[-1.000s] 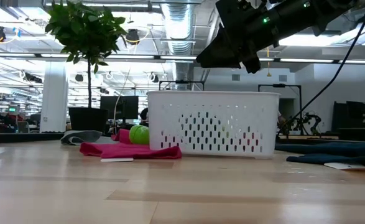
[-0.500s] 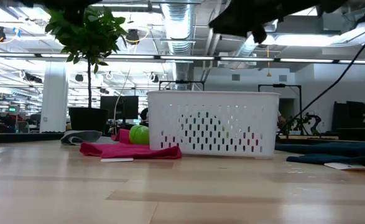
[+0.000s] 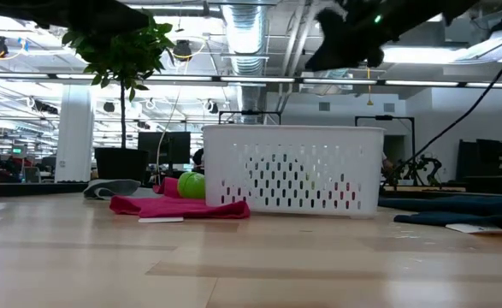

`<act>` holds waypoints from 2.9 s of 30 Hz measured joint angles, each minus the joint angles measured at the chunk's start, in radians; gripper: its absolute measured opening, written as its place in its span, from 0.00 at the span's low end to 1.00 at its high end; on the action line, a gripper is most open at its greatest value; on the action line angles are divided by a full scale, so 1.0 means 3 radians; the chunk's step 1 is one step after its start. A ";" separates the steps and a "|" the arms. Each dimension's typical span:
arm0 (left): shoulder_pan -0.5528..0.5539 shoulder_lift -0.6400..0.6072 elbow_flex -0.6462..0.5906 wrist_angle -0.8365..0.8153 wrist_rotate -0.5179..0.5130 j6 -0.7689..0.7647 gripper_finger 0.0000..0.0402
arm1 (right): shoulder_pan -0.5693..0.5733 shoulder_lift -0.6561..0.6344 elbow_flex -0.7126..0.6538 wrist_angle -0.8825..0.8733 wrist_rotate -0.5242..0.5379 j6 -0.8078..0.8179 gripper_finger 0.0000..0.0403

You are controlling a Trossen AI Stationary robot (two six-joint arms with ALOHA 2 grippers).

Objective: Pick and placing Produce into tupperware
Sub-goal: Put the strawberry into the white bin

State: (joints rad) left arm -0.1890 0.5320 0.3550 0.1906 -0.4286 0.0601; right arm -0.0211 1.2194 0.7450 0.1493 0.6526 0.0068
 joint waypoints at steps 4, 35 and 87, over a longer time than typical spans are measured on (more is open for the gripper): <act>0.0021 0.0000 0.0000 0.0009 0.0000 0.0003 0.02 | -0.0401 0.0238 0.0177 -0.0482 0.0036 0.0350 0.35; 0.0026 0.0519 0.0001 0.0330 -0.0079 -0.0165 0.02 | -0.2060 0.1435 0.0700 -0.1069 -0.2358 0.1024 0.54; 0.0026 0.0519 0.0004 0.0395 -0.0089 -0.0049 0.02 | -0.2433 0.1628 0.0767 -0.1105 -0.2900 0.1473 0.46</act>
State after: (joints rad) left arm -0.1814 0.6876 0.3561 0.3092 -0.4553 0.0455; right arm -0.7509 1.7077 0.9749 -0.1822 -0.2173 0.4487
